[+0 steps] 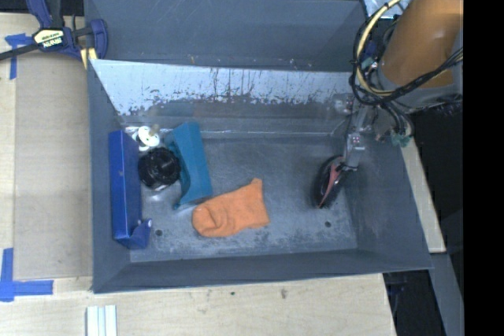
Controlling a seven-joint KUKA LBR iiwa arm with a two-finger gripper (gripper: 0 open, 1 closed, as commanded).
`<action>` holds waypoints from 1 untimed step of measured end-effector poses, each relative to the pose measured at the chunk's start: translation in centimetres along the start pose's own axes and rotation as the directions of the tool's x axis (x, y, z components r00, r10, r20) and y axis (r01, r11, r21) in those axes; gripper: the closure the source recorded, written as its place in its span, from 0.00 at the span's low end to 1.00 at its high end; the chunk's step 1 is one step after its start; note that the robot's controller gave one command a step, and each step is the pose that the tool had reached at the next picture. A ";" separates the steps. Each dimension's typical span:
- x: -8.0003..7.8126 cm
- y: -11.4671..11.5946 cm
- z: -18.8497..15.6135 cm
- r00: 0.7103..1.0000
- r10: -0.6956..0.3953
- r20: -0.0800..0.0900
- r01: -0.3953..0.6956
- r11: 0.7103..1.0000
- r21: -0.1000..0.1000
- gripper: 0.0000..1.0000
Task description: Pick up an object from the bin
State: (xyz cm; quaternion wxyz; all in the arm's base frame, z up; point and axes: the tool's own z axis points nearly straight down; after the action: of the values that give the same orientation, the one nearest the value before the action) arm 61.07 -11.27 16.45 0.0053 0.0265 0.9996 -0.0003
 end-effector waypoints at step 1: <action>2.6 -1.1 3.3 0.989 0.149 -0.009 -0.149 0.989 0.001 0.00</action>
Offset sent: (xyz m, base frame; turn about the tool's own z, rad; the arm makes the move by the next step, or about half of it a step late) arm -0.0561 -0.0410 -0.0373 0.3037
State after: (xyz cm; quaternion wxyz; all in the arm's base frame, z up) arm 58.46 -12.28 13.13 0.0009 0.1009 0.9949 0.0002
